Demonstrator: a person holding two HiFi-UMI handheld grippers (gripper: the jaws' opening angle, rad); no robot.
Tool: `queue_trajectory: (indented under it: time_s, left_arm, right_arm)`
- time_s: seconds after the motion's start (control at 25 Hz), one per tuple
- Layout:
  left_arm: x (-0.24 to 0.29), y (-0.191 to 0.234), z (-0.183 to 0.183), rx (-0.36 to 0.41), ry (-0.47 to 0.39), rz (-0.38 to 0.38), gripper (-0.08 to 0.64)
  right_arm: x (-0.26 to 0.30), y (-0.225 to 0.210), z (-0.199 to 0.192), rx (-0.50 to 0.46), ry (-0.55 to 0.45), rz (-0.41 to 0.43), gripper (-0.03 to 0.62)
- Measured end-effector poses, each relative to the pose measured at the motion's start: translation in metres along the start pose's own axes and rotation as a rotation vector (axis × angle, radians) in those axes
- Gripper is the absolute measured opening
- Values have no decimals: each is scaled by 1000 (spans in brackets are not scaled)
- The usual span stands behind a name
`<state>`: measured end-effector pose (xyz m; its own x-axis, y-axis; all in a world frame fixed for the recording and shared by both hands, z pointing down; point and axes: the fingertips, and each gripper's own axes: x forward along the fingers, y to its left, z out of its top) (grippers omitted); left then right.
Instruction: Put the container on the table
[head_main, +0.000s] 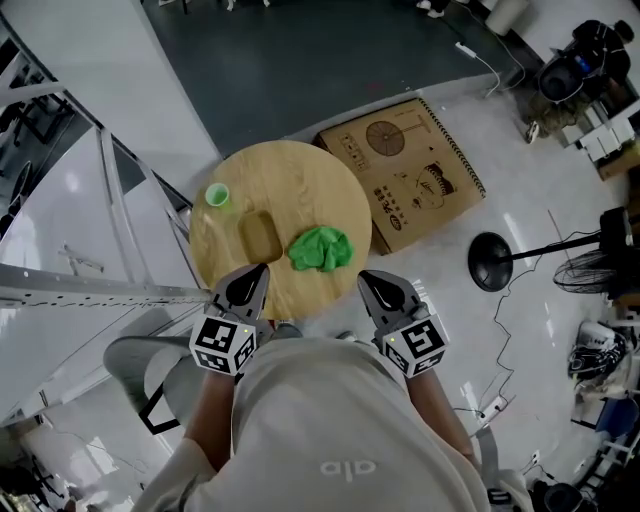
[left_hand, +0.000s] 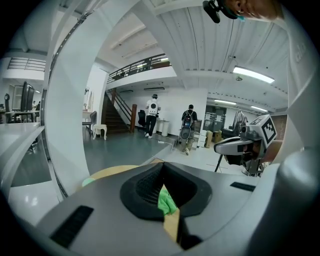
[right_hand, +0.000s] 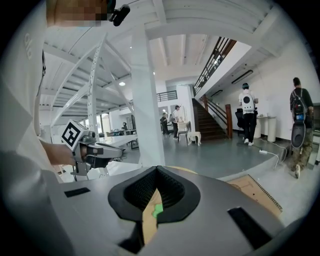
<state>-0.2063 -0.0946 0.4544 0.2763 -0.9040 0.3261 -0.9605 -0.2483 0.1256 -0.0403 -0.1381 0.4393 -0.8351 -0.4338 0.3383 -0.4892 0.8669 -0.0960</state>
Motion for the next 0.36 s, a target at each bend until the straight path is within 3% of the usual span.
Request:
queue_trajectory:
  time_s: [0.36]
  left_arm:
    - [1,-1,-4,6,10,-14,17]
  right_arm:
    - [-6,-1,0,-11,1,-15,25]
